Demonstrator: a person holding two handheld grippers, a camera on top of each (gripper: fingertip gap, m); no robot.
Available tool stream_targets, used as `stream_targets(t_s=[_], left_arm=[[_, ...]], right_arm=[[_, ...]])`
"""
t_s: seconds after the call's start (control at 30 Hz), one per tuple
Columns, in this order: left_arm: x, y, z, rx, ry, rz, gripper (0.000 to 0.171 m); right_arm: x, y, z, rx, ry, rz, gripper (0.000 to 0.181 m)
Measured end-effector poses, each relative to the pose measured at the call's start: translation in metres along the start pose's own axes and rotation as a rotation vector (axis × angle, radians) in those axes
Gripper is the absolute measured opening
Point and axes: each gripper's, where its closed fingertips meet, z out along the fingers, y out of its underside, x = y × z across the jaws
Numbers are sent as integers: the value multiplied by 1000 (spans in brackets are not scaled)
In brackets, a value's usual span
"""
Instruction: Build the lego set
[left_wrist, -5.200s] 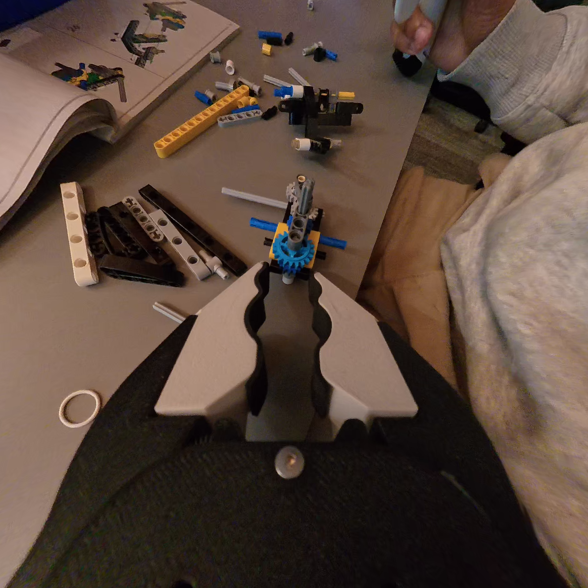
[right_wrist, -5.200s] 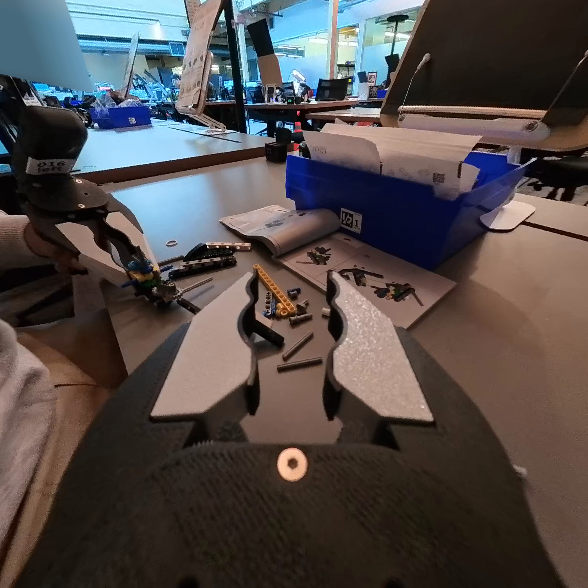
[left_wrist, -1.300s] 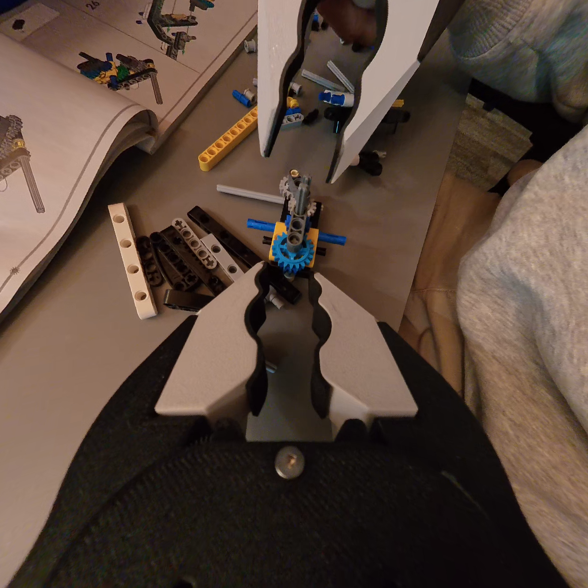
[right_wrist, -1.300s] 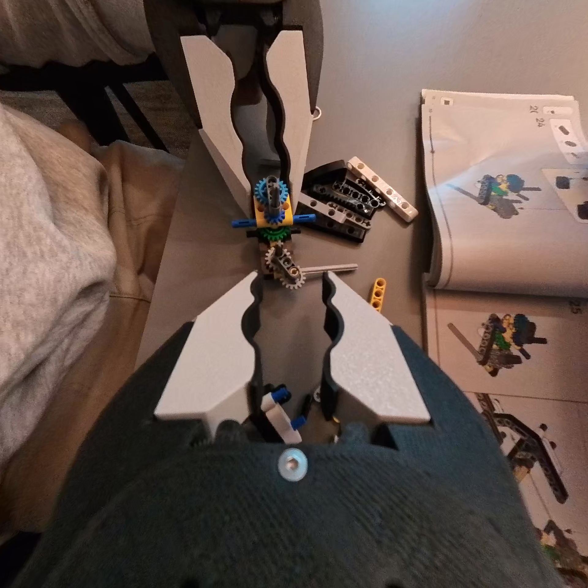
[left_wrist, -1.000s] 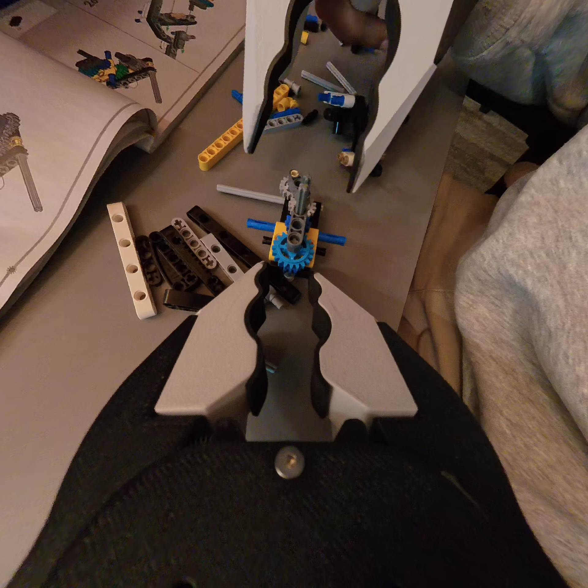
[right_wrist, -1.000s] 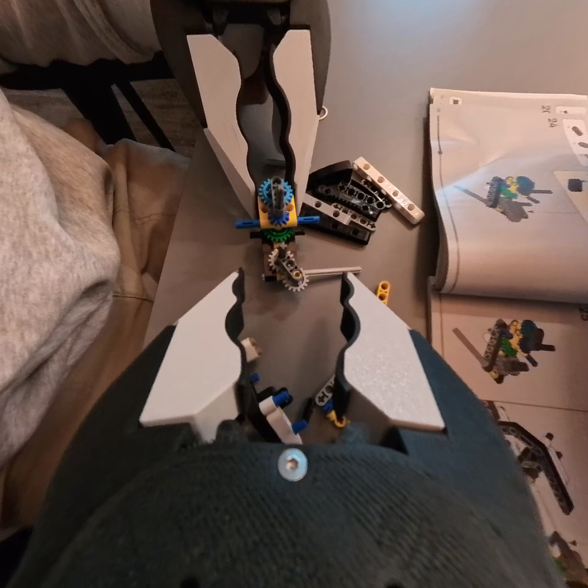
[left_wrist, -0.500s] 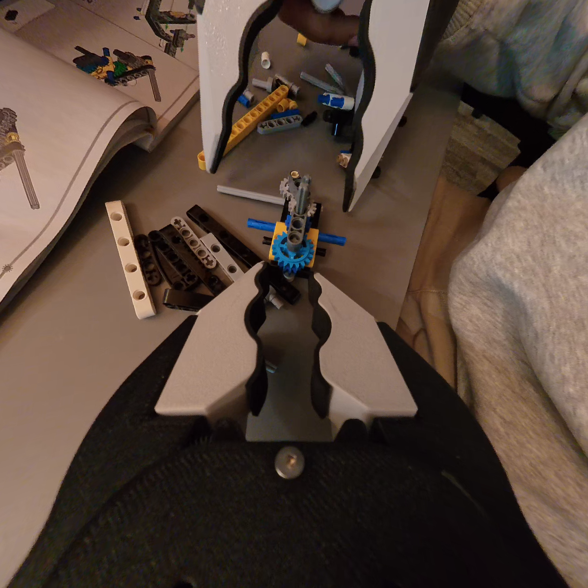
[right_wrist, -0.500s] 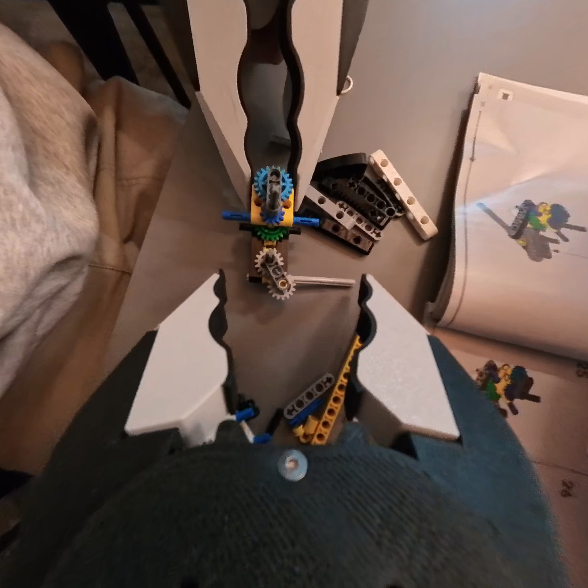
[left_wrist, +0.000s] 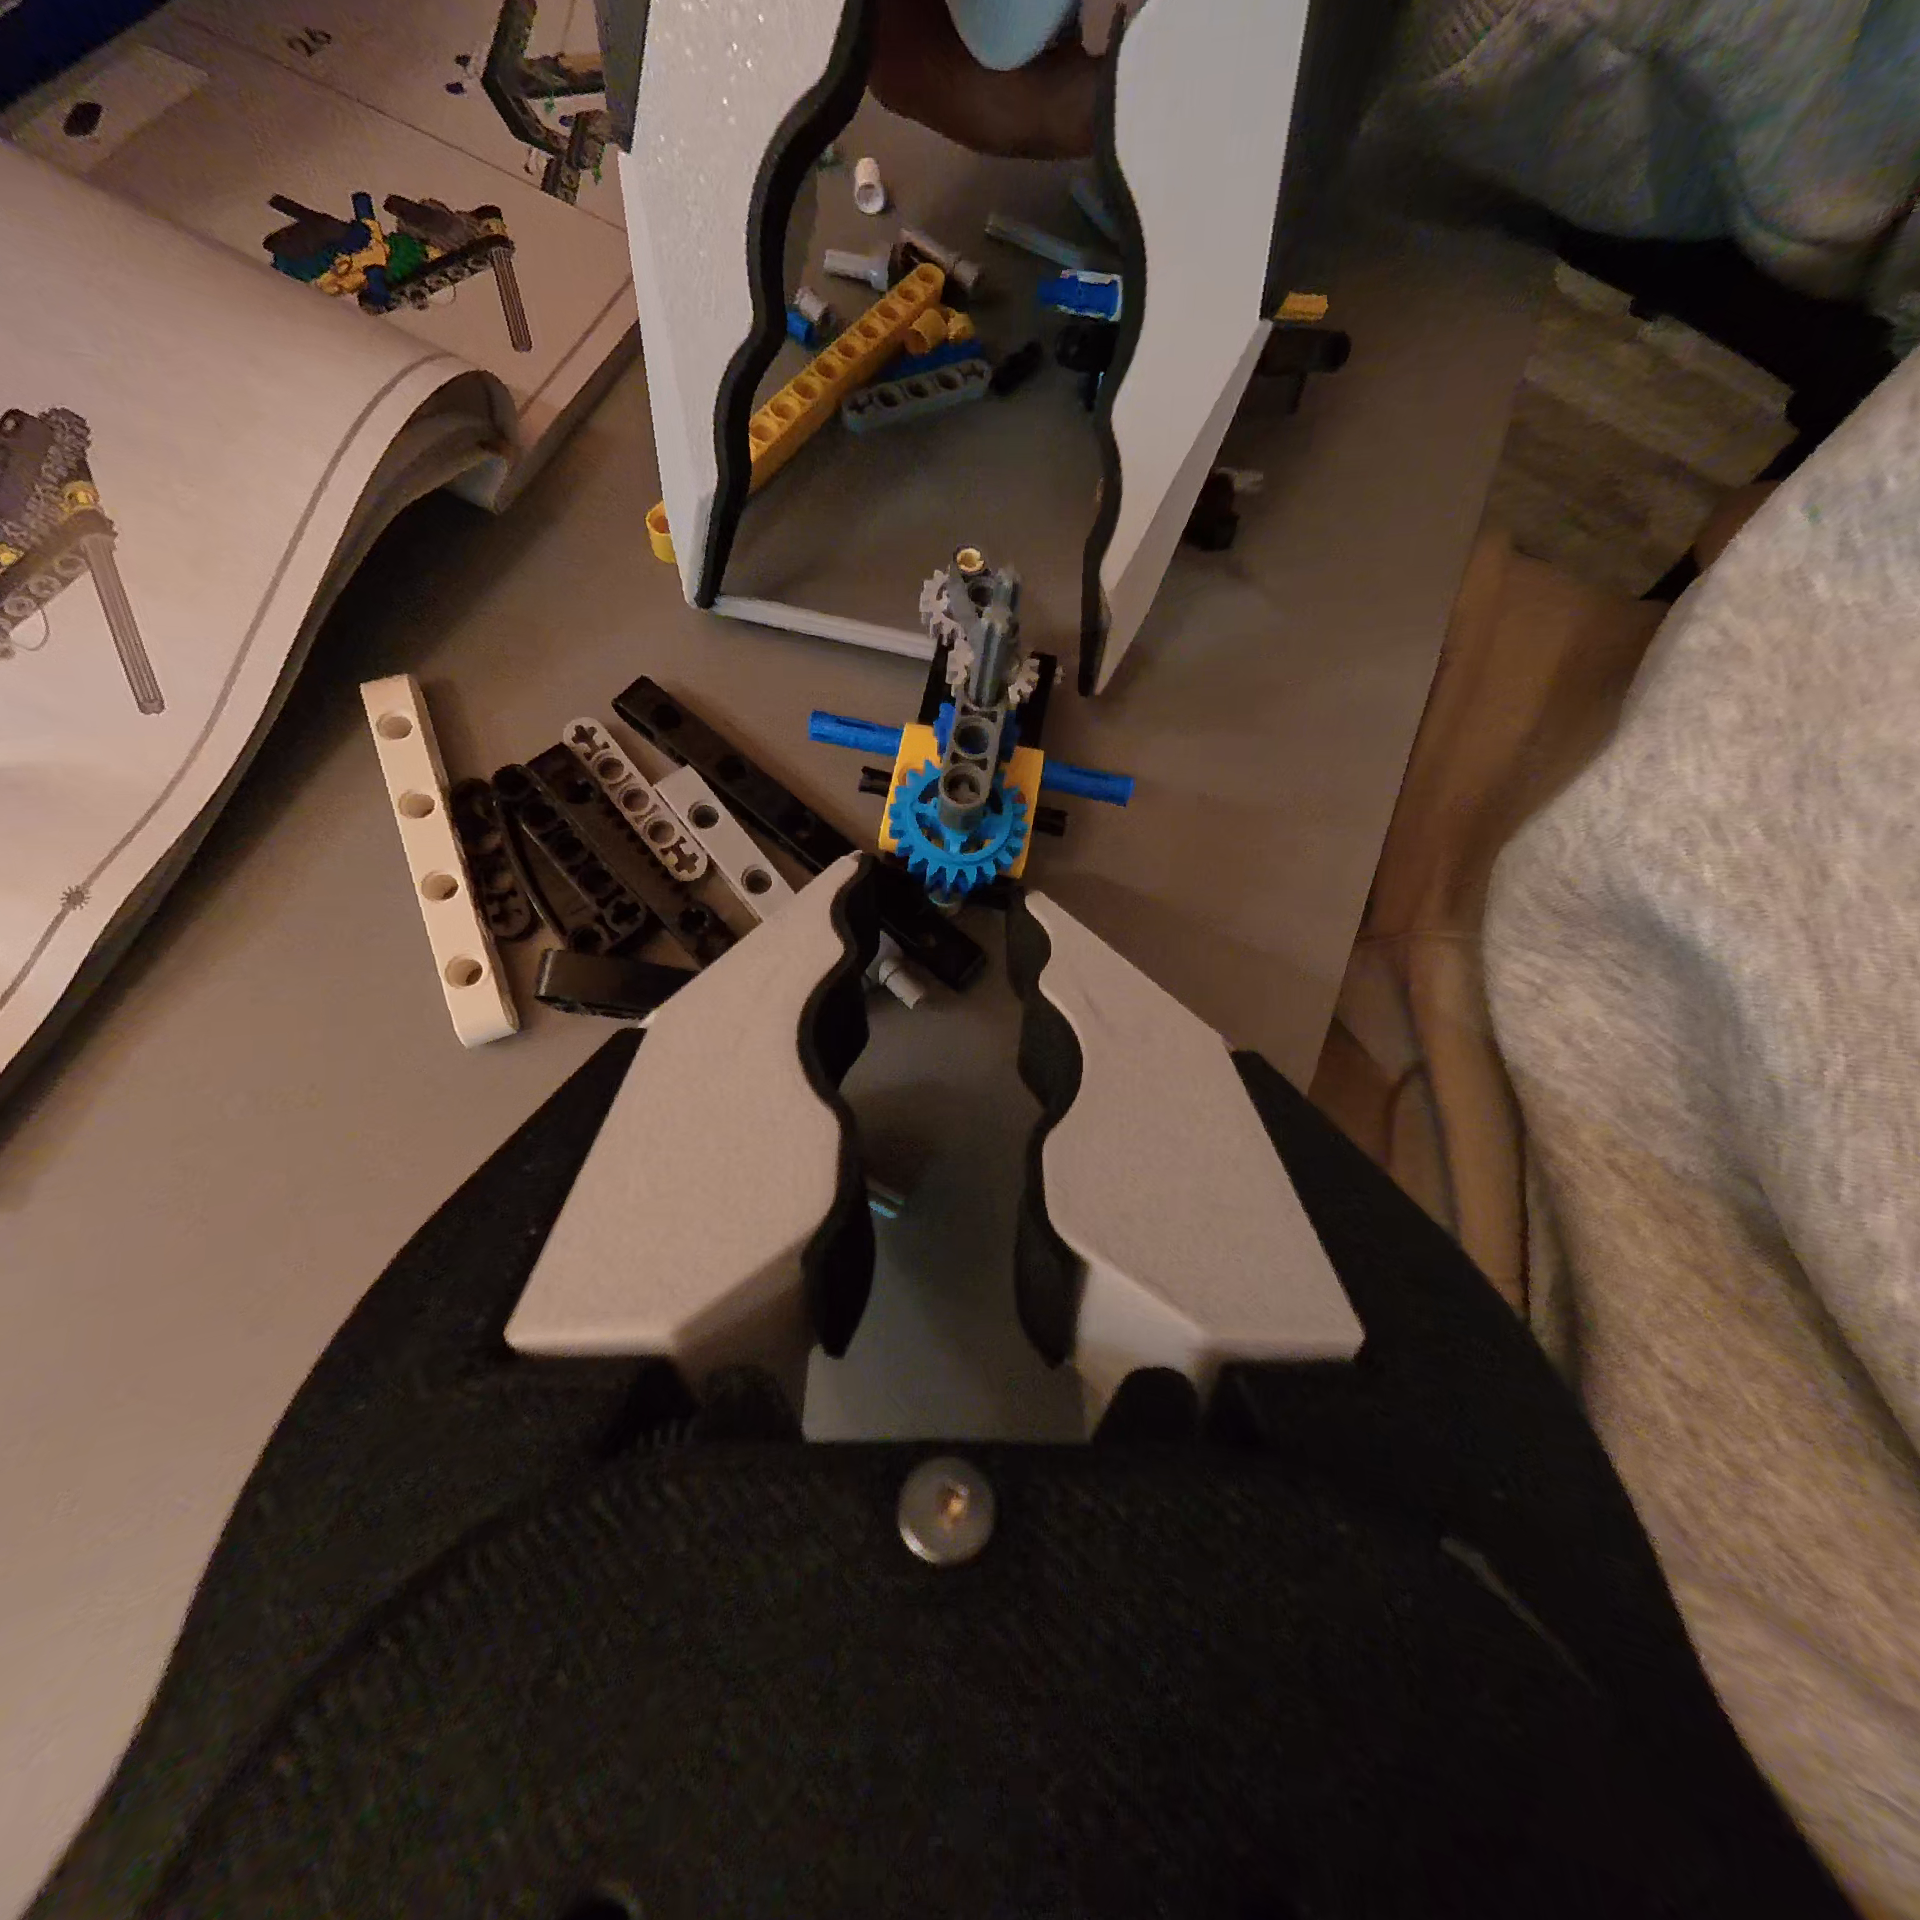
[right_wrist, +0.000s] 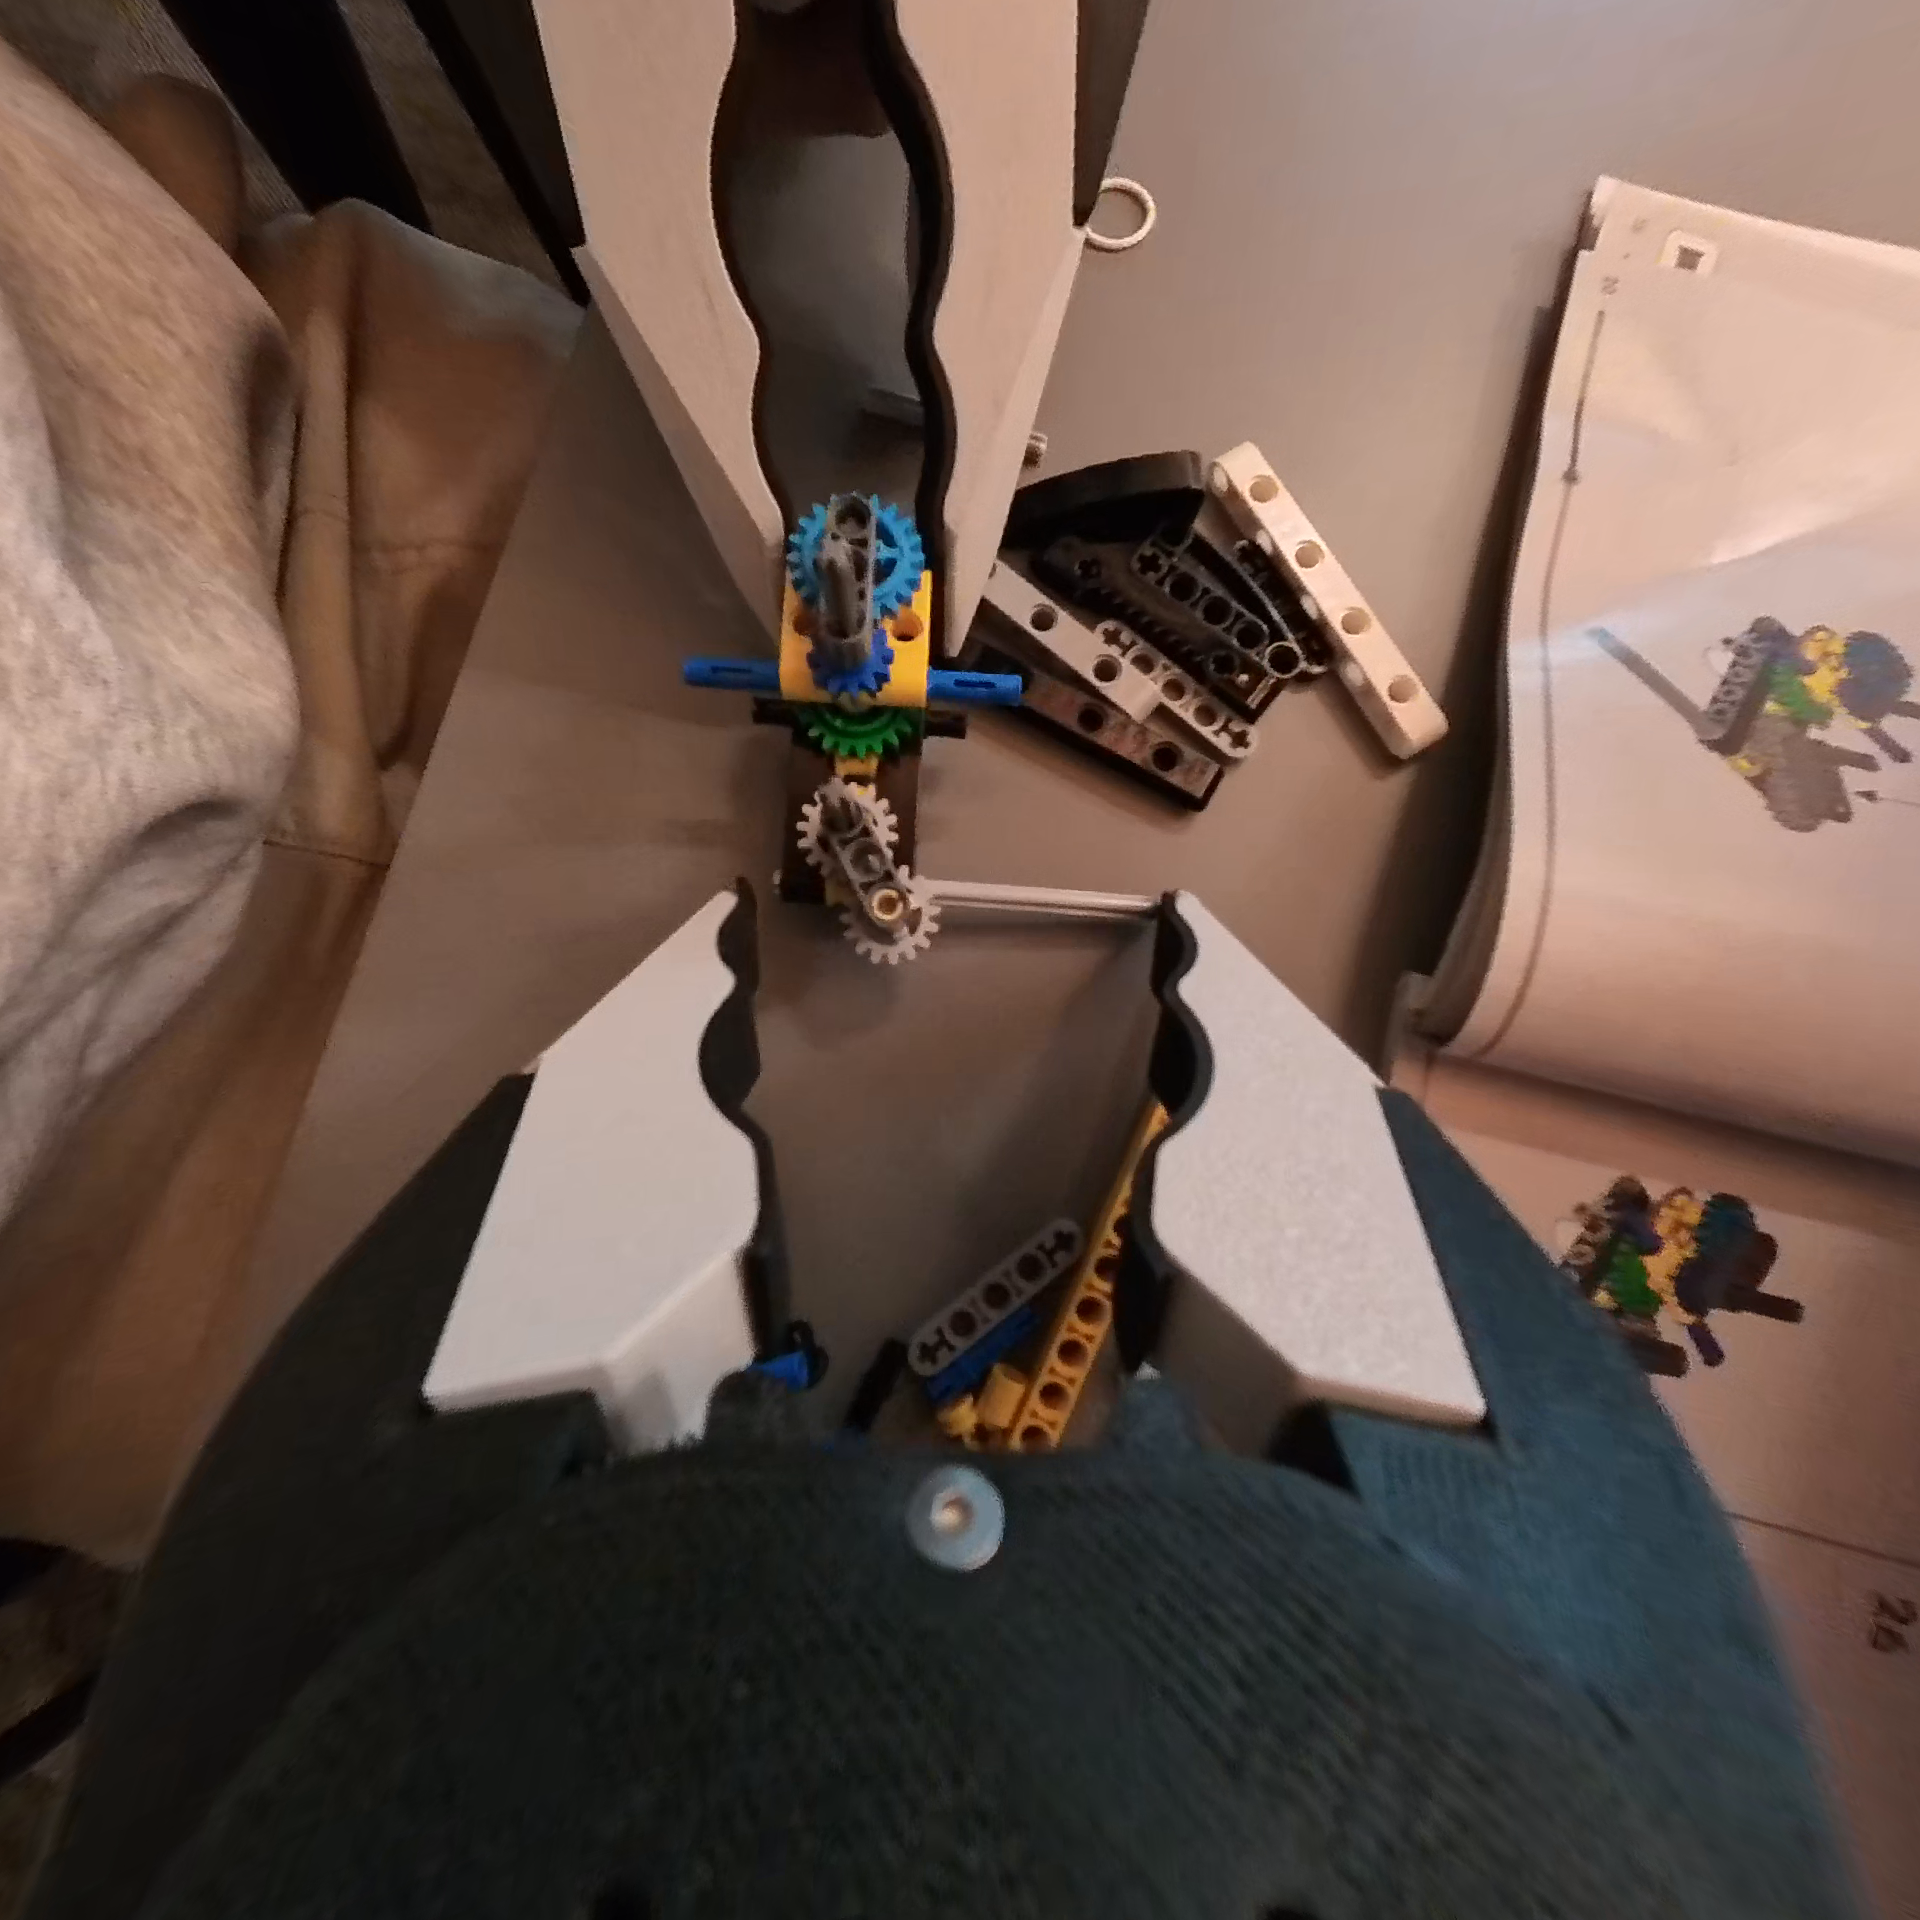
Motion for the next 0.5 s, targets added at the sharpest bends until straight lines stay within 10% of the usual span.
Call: stream_targets(t_s=[0.5], left_arm=[[-1, 0, 1, -6, -35, 31, 22]], right_arm=[[-3, -2, 1, -63, 21, 111, 88]])
